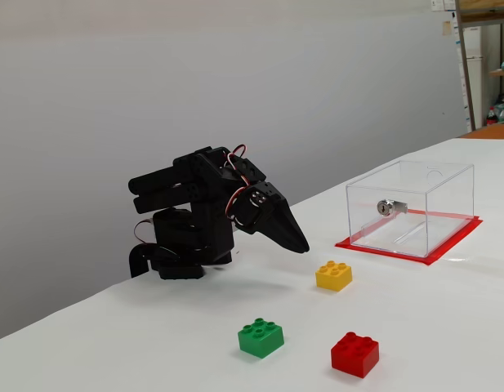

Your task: Pick the yellow lego brick and place it into the transparent box

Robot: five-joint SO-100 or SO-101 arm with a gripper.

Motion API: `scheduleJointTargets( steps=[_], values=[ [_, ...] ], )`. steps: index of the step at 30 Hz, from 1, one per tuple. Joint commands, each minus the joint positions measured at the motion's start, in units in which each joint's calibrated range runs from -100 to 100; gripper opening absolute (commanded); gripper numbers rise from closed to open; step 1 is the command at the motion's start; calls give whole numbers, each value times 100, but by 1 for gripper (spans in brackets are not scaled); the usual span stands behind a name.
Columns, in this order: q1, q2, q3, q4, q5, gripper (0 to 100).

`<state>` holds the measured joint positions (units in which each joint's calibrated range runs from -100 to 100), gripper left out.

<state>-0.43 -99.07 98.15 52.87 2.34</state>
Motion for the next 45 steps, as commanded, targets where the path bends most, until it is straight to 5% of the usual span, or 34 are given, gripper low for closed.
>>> scheduleJointTargets(
  steps=[1, 45],
  values=[
    [24, -68, 68, -74, 0, 2],
    [17, -68, 68, -74, 42, 2]
  ],
)
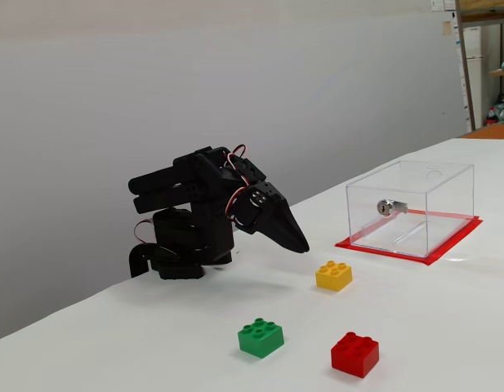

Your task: Pick the yellow lego brick and place it into the transparent box

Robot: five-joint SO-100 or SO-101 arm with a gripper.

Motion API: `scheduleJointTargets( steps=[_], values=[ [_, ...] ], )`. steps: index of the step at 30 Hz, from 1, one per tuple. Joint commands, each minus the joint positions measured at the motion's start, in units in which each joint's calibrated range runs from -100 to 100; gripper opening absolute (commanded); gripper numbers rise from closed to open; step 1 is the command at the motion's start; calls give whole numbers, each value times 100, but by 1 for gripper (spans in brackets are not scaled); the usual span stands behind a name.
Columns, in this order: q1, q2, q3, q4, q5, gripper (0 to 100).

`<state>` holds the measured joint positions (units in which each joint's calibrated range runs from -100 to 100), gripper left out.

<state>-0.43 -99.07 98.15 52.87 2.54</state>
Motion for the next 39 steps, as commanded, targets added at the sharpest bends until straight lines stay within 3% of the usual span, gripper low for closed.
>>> scheduleJointTargets(
  steps=[1, 7, 13, 16, 33, 39],
  values=[
    [17, -68, 68, -74, 23, 2],
    [17, -68, 68, -74, -19, 3],
    [17, -68, 59, -30, 17, 31],
    [9, -68, 32, -4, -14, 37],
    [-220, -17, -701, 118, -14, 38],
    [-220, 857, -1153, 39, -4, 38]
  ],
)
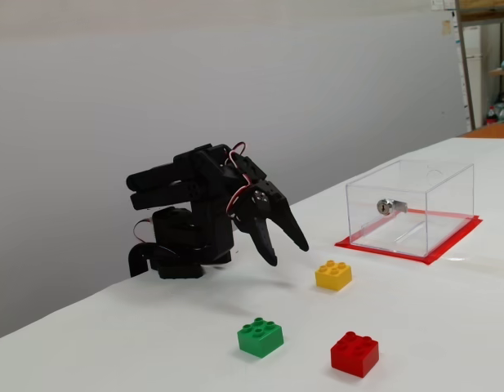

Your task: Pick the yellow lego brick and place it into the transparent box

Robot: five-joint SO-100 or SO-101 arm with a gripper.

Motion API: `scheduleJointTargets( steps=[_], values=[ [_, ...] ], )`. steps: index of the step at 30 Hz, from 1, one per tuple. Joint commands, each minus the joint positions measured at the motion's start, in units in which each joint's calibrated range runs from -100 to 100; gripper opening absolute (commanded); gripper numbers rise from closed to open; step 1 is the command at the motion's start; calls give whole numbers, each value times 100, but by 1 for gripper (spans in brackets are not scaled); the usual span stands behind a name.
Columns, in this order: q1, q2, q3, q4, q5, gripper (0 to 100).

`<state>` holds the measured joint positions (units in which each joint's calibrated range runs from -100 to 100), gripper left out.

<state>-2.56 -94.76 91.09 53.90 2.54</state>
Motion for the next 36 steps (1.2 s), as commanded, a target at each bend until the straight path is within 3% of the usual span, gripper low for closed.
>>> scheduleJointTargets(
  steps=[1, 7, 36],
  values=[
    [-6, 596, -546, -64, 12, 38],
    [46, 1156, -944, -142, 23, 38],
    [-501, 3515, -772, -2753, -35, 38]
  ],
)
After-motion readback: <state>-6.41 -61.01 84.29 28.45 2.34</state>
